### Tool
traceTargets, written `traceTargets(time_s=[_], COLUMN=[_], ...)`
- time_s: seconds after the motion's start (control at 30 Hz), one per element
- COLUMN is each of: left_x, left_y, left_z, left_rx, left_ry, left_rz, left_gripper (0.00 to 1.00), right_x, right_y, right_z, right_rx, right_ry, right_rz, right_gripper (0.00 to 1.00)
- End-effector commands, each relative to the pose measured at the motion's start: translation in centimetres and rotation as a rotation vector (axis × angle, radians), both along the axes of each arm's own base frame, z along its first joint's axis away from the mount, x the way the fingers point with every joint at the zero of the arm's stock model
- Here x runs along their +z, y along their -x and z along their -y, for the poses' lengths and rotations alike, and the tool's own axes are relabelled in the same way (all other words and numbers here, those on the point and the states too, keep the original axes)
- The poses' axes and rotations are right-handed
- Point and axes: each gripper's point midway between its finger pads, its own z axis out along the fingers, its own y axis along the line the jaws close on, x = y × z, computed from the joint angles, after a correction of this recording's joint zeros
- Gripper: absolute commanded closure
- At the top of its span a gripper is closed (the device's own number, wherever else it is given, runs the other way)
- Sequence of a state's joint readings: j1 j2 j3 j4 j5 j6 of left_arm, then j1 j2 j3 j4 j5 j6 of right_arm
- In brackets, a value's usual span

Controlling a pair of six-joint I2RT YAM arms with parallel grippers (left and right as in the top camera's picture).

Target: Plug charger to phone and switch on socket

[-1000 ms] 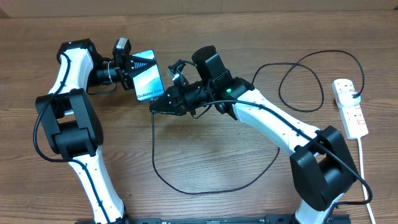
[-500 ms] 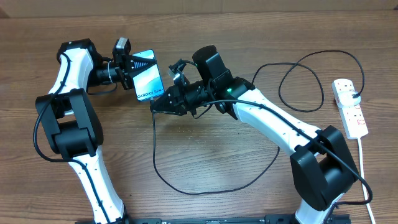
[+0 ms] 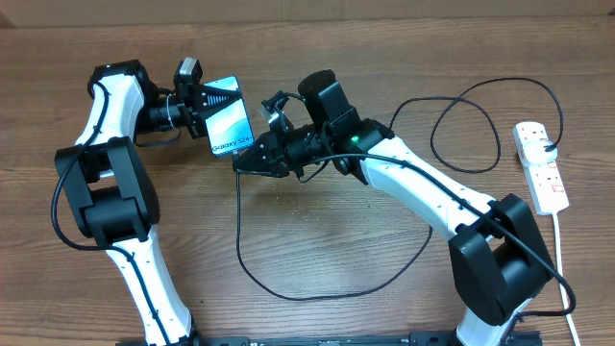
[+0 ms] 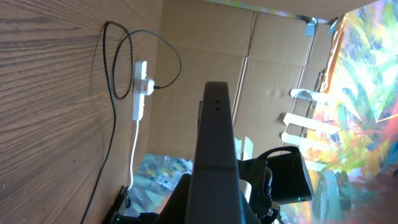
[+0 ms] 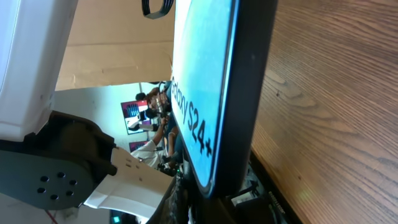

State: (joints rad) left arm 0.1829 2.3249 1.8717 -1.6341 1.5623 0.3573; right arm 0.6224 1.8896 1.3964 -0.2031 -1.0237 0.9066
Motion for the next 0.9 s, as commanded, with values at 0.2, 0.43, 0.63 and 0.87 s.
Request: traceTargets(time_s=[0.2, 0.43, 0.63, 0.87], left_x=[1.3, 1.1, 0.6, 0.8], left_y=[0.0, 0.2, 0.5, 1.0], left_z=[0.3, 0.4, 0.8, 1.9], left_rx=[0.001, -0.01, -0.032, -0.058], left_ry=[0.005, -0.017, -0.039, -0.035], left_rz=[0.055, 0.091, 0.086, 0.081], left_gripper=[0.96, 0.96, 0.96, 0.96], right_x=[-0.5, -0.4, -0.2, -0.2], right_y=[-3.2, -3.0, -3.4, -3.8], right_z=[1.1, 1.1, 2.0, 2.3], right_rx=[-0.142, -0.132, -0.122, -0.129], right_ry=[0.053, 0.047, 0.029, 0.03], right_rz=[0.051, 0.047, 0.038, 0.052], right_gripper=[0.96, 0.96, 0.96, 0.96])
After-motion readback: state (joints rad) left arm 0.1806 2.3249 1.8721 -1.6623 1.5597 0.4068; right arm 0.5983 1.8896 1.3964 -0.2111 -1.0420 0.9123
